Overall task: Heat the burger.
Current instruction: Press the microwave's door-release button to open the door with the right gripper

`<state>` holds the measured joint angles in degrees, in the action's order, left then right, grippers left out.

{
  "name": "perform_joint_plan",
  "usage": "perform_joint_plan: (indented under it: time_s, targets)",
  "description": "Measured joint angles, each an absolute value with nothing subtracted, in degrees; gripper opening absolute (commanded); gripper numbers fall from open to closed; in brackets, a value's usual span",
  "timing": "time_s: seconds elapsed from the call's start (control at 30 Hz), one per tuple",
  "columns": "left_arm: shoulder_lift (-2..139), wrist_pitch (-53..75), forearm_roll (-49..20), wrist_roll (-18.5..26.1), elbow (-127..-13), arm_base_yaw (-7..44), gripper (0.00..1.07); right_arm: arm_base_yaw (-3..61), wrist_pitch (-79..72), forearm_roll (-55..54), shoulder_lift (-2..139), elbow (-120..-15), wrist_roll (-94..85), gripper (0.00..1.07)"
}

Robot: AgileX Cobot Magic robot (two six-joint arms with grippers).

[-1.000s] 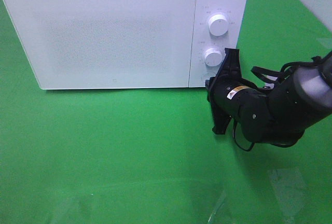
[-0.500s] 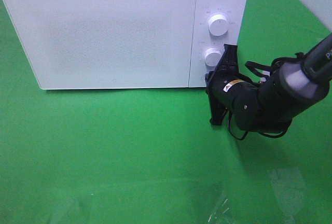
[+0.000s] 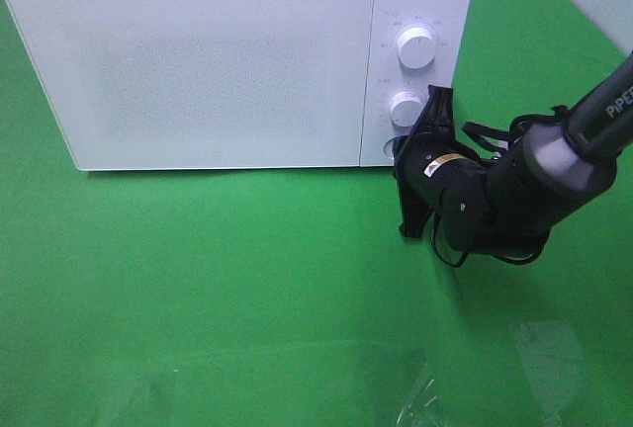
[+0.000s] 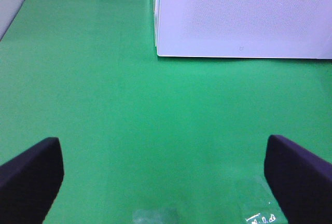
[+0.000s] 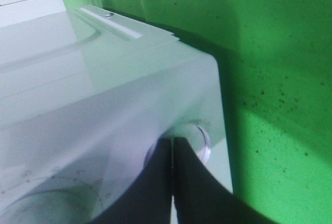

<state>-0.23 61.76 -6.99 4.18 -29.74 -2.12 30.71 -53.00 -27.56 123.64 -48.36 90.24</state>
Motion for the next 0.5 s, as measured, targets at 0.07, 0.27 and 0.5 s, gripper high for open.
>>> perform_joint_plan:
  time_s: [0.07,0.27,0.5]
  targets:
    - [-0.2,61.8,-7.0,4.2,-29.7,-2.1,0.97,30.7,-53.2,-27.7,123.6,-48.4,90.2,0.0]
    - [-0.2,61.8,-7.0,4.2,-29.7,-2.1,0.97,30.7,-53.8,-28.1,123.8,-48.4,90.2,0.0]
    - [-0.2,61.8,-7.0,4.2,-29.7,-2.1,0.97,30.8,-54.1,-29.3,123.8,-48.4,90.0,0.0]
